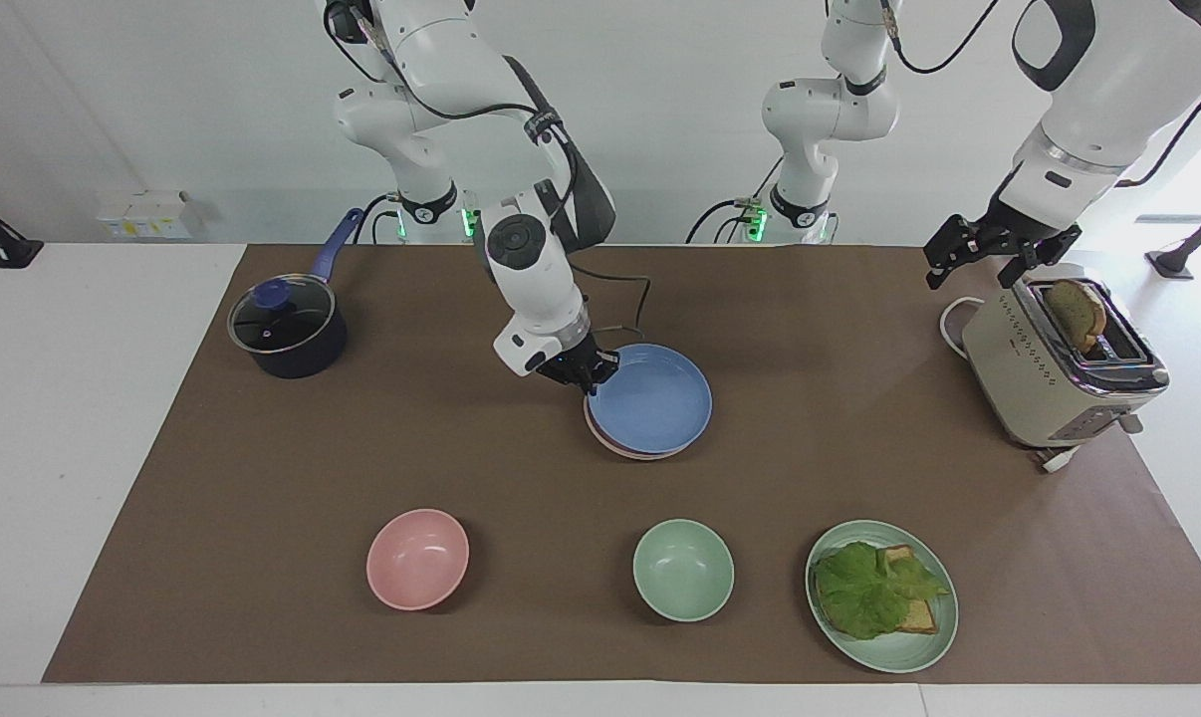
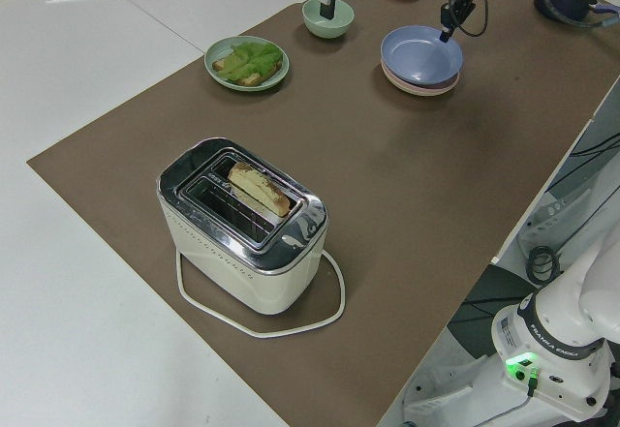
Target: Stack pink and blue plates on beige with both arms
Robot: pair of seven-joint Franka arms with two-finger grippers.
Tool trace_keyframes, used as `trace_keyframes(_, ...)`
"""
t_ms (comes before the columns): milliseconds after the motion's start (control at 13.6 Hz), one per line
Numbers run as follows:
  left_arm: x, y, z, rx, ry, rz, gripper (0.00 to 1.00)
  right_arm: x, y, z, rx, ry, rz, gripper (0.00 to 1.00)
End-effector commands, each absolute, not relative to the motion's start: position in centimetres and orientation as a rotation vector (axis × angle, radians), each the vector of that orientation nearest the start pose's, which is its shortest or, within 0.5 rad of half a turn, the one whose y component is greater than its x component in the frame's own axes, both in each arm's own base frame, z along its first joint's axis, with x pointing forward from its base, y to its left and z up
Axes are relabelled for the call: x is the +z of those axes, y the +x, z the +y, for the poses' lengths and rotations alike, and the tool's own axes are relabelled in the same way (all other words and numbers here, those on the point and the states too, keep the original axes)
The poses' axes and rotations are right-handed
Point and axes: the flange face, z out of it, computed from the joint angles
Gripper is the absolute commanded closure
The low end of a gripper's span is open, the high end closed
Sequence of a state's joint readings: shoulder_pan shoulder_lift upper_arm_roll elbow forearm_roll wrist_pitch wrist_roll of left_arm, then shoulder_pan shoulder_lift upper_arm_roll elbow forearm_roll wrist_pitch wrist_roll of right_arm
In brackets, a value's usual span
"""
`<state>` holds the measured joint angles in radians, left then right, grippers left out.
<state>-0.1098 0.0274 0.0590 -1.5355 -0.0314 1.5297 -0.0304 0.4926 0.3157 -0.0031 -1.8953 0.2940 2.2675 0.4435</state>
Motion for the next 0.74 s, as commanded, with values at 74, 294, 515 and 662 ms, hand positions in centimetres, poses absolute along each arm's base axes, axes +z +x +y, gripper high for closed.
trace_keyframes(74, 62.3, 55.4, -2.8, 0.063, -3.152, 0.047, 0.00, 34.4, 55.6, 29.4, 0.048, -2.897, 0.133, 0.00)
trace_keyframes(294, 62.3, 55.4, -2.8, 0.063, -3.152, 0.047, 0.00, 35.7, 56.4, 28.6, 0.003, -2.895, 0.089, 0.00)
trace_keyframes(515, 62.3, 55.4, -2.8, 0.063, -3.152, 0.047, 0.00, 39.5, 58.2, 23.6, -0.125, -2.955, 0.080, 0.00)
trace_keyframes(662, 62.3, 55.4, -2.8, 0.063, -3.152, 0.047, 0.00, 42.0, 58.8, 20.1, -0.175, -2.993, 0.030, 0.00)
